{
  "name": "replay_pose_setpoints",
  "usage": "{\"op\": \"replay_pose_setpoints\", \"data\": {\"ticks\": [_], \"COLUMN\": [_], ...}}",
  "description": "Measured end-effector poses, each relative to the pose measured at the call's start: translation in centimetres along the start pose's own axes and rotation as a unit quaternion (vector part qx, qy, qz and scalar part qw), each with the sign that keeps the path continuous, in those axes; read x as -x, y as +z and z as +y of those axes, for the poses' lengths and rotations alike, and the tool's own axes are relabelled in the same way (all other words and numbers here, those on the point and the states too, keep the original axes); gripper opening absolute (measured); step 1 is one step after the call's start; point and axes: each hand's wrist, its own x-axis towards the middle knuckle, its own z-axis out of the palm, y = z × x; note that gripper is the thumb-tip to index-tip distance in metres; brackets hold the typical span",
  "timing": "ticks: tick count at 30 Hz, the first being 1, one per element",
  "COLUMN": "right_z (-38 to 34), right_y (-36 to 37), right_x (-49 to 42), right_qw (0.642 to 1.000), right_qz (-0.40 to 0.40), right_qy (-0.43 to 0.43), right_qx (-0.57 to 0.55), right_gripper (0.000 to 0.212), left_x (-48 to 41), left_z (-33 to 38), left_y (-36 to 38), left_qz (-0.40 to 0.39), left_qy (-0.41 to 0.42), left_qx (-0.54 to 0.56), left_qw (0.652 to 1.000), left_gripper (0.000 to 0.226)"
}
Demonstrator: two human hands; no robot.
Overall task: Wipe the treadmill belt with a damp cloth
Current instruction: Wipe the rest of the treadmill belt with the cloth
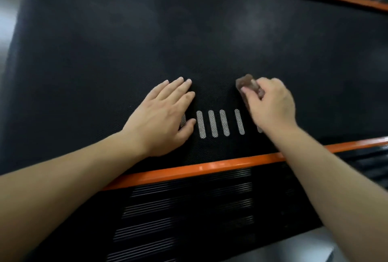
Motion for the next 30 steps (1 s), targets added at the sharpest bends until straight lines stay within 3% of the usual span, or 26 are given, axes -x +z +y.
{"op": "replay_pose_setpoints", "data": {"ticks": [4,6,8,10,13,15,18,20,24,28,30], "right_z": [-2.9,-0.7,0.9,-0.2,-2.1,0.0,1.3,-2.1,-7.1,-5.0,-7.8], "right_y": [0.0,-1.4,-2.1,-1.2,-0.5,-1.8,-2.5,-1.1,0.4,0.0,1.2], "right_x": [6.0,4.9,3.9,5.1,6.9,6.0,5.0,5.4,7.4,4.2,4.2], "right_qw": [0.984,0.992,0.996,0.996,0.997,0.993,0.976,0.979,0.997,0.988,0.99], "right_qz": [-0.113,-0.112,-0.053,-0.004,-0.059,-0.079,-0.049,-0.057,-0.075,-0.013,0.003], "right_qy": [-0.122,-0.043,0.073,0.061,-0.006,0.056,0.187,0.17,0.025,0.136,0.125], "right_qx": [-0.062,-0.032,0.007,0.071,0.053,0.066,0.102,0.095,0.018,0.066,0.063], "right_gripper": [0.023,0.035,0.035,0.027,0.026,0.028,0.025,0.026,0.028,0.024,0.028], "left_x": [0.1,0.2,0.3,0.9,2.3,3.4,5.0,5.3,5.1,5.3,5.2], "left_z": [-0.1,-0.3,-0.8,-1.6,-3.0,-4.6,-6.4,-6.7,-6.8,-6.9,-6.9], "left_y": [0.1,0.0,-0.3,-0.8,-1.4,-2.0,-2.5,-2.4,-2.3,-2.2,-2.2], "left_qz": [0.007,0.006,0.005,-0.001,-0.01,-0.017,-0.012,-0.009,0.005,0.012,0.012], "left_qy": [0.002,0.01,0.022,0.038,0.058,0.055,0.04,0.035,0.035,0.038,0.042], "left_qx": [0.012,0.026,0.05,0.063,0.031,0.014,0.004,0.0,0.01,0.021,0.032], "left_qw": [1.0,1.0,0.998,0.997,0.998,0.998,0.999,0.999,0.999,0.999,0.999], "left_gripper": [0.073,0.072,0.068,0.065,0.07,0.071,0.068,0.067,0.065,0.065,0.065]}}
